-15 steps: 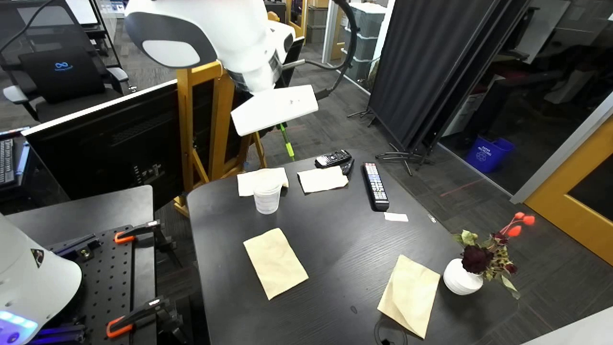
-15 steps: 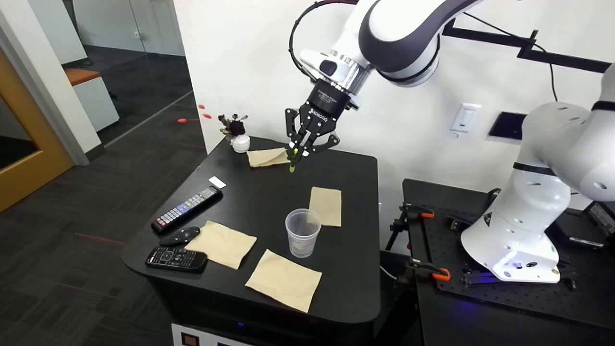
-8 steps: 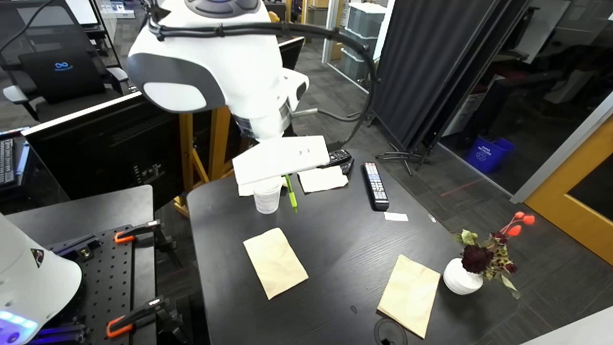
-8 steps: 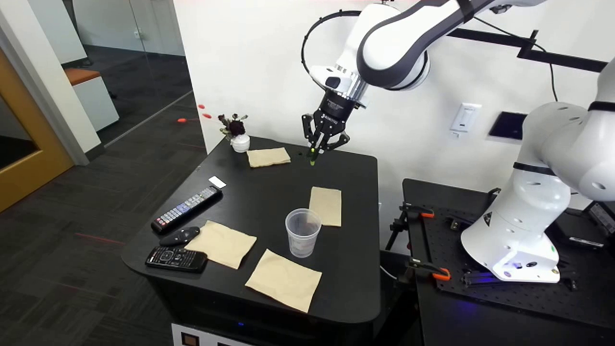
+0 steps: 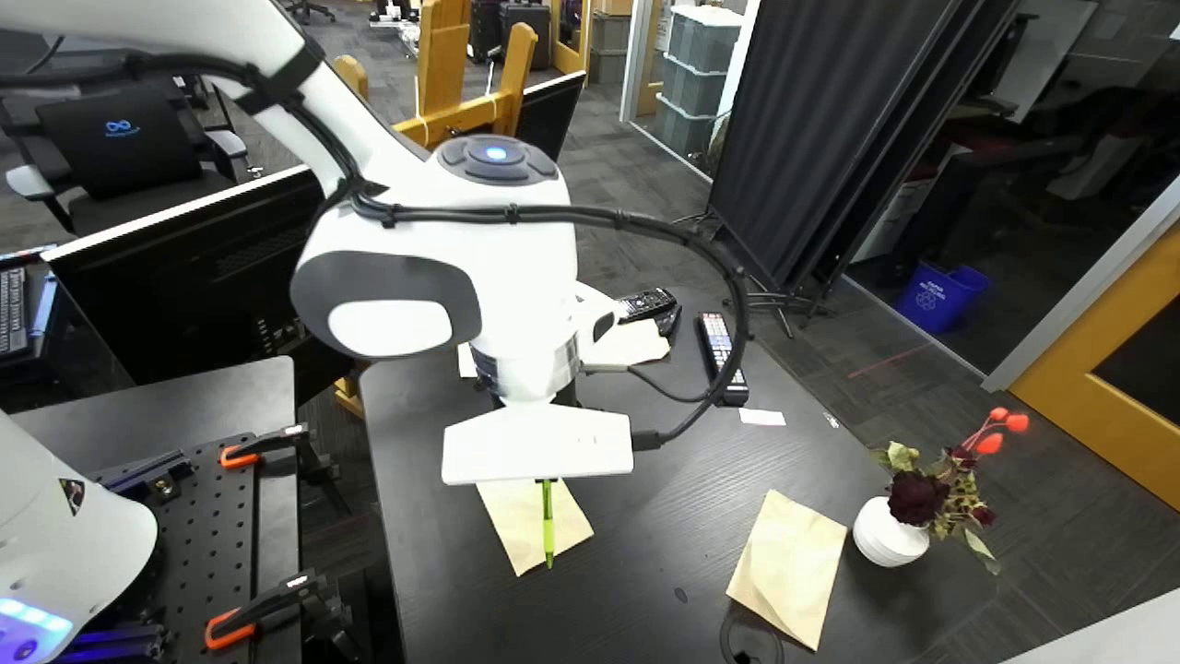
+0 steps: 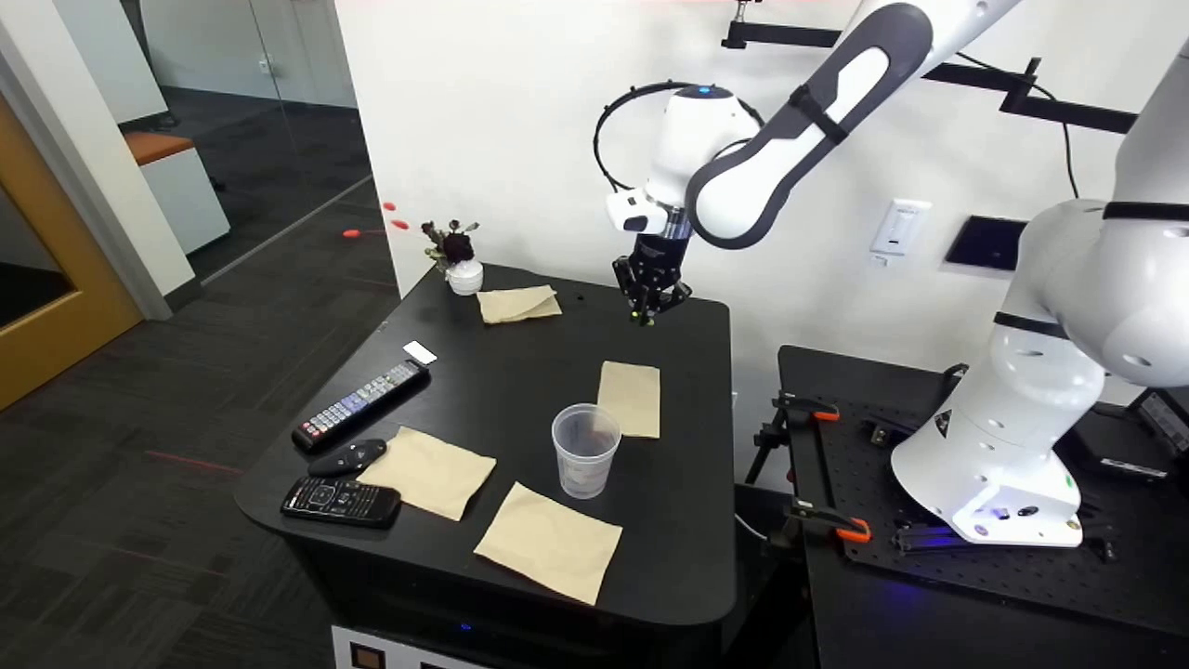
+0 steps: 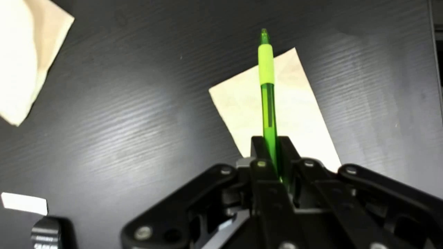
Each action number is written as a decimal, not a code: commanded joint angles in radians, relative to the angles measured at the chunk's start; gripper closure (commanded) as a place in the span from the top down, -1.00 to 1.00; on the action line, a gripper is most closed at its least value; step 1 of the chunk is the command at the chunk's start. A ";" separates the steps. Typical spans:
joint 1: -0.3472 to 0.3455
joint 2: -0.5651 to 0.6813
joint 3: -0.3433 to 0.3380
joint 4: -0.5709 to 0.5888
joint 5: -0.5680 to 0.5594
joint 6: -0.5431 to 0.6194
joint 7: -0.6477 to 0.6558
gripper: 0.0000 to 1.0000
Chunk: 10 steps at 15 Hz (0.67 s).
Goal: Remove the yellow pen from the cup
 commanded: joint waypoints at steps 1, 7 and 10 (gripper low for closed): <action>-0.025 0.097 -0.019 0.020 -0.115 0.058 0.136 -0.94; -0.048 0.184 -0.036 0.022 -0.219 0.145 0.269 -0.94; -0.053 0.198 -0.029 0.025 -0.239 0.160 0.302 -0.14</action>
